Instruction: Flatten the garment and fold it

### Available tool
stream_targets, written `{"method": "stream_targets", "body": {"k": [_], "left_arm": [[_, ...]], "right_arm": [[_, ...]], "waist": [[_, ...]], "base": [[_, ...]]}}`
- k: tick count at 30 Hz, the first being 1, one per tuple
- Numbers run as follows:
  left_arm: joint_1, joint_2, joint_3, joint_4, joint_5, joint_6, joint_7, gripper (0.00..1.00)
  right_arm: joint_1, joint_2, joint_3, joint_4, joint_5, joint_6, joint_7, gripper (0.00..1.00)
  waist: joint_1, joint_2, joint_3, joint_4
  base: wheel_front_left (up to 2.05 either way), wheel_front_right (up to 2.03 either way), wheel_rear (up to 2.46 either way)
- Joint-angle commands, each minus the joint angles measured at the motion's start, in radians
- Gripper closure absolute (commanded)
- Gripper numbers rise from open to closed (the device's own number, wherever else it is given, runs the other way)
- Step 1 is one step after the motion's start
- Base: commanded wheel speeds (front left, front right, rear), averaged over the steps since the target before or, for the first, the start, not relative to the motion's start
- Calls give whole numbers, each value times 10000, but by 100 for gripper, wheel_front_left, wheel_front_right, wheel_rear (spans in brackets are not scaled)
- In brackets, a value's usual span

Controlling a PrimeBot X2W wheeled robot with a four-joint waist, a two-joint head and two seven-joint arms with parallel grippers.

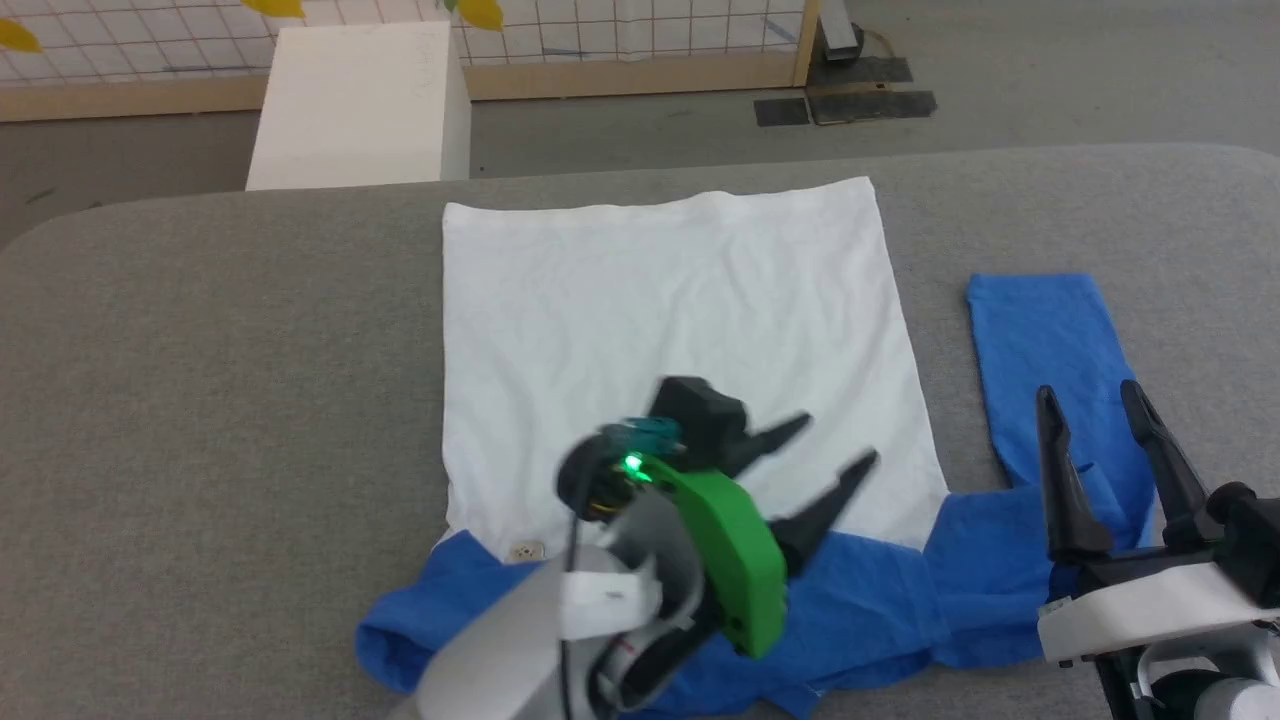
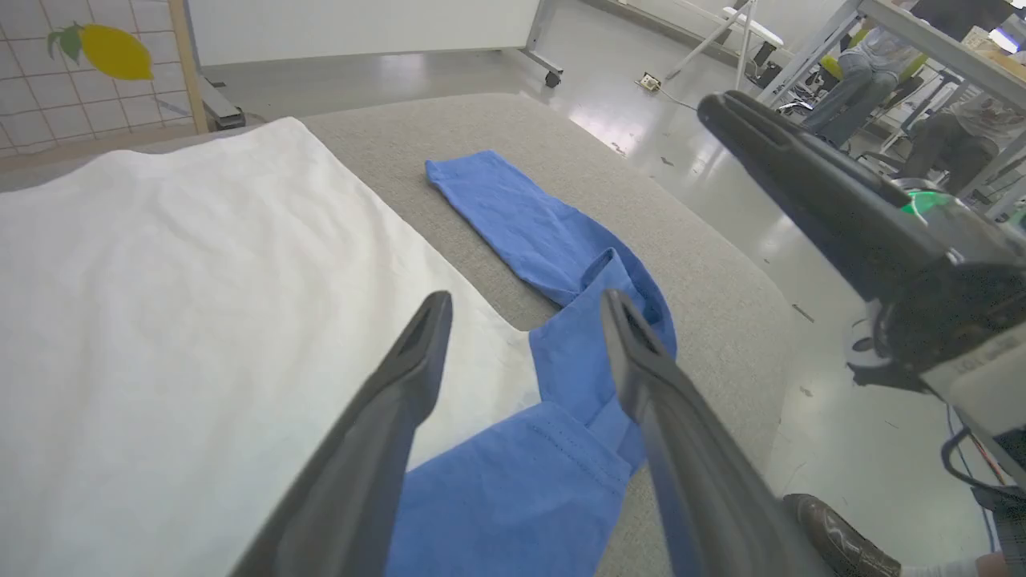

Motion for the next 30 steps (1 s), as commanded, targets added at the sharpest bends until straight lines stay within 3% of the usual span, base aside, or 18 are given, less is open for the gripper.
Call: {"method": "stream_targets", "body": {"k": [1,8,11,15,20,30], "left_arm": [[107,289,266,-217,92,209,-273,0],[861,1640,2163,-651,1043,1811,-2678,0],[1374,2167,2970,-578,1230,2284,-3784,0],[1966,2425,4035,-655,1336,2602,-4406,0],[2483,2067,5437,-1290,1947,2541,-4478,0],[2957,849,7199,-1984,3240,1393,-4483,0]], "right_arm": [[55,8,-35,-83,26,-15,51,0],[-151,-56,-332,-171,-63,-15,151,0],[-468,-56,-708,6,-43,-15,309,0],[-1275,-195,-1394,713,125,-15,939,0],[-2770,-625,-2091,2139,604,-15,2185,0],[-5992,-1955,-3611,5264,880,-15,4753,0]], "waist": [[1,-1,-62,134],[1,-1,139,295],[1,-1,351,337],[1,-1,713,441],[1,-1,1337,670],[1,-1,2837,1299]], "base": [[0,0,0],[0,0,0],[0,0,0],[0,0,0],[0,0,0],[0,0,0]]}}
